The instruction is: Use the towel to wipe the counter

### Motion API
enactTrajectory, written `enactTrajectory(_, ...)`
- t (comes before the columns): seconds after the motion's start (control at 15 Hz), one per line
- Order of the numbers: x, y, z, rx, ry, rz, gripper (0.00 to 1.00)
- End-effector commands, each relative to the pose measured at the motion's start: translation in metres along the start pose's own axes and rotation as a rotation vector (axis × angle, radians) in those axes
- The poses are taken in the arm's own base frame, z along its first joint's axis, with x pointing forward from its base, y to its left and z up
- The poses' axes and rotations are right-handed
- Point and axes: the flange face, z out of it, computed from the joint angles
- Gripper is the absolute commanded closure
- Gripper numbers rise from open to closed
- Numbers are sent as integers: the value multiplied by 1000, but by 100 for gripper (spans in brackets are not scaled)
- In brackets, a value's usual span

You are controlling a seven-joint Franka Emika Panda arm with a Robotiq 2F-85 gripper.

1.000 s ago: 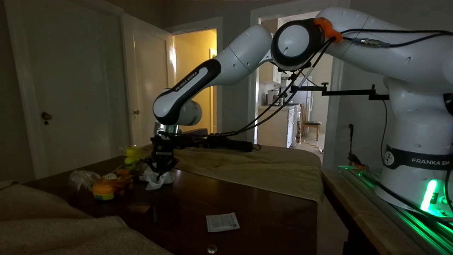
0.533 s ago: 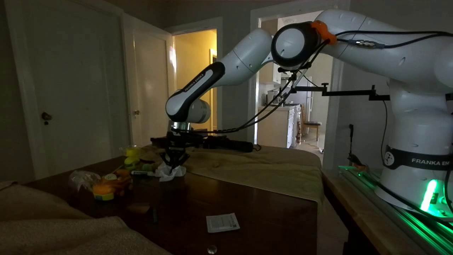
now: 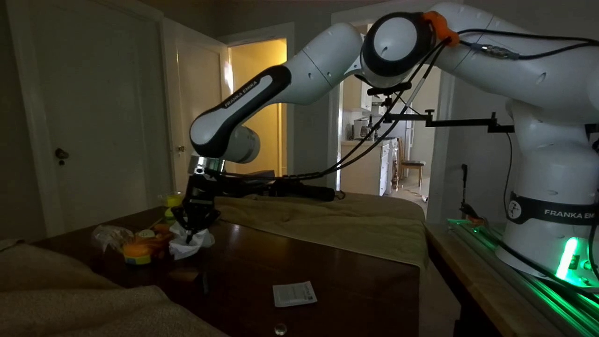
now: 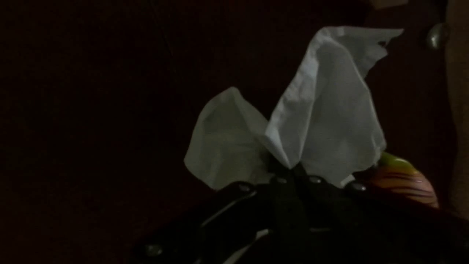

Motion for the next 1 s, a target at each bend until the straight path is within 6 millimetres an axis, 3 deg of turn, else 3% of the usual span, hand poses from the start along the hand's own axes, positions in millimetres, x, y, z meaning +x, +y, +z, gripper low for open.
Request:
enactTrajectory(0.0,12,24,-11,-4,28,34,99)
enactTrajectory(0.27,35,98,-13,-64,53,200,99)
enactTrajectory(0.47,41,133,-13,-82,54,268,99)
enactTrajectory(0.73,38,113,-19,-54,53,212,99)
enactTrajectory(0.93,24,79,-15,-24,29,128,99)
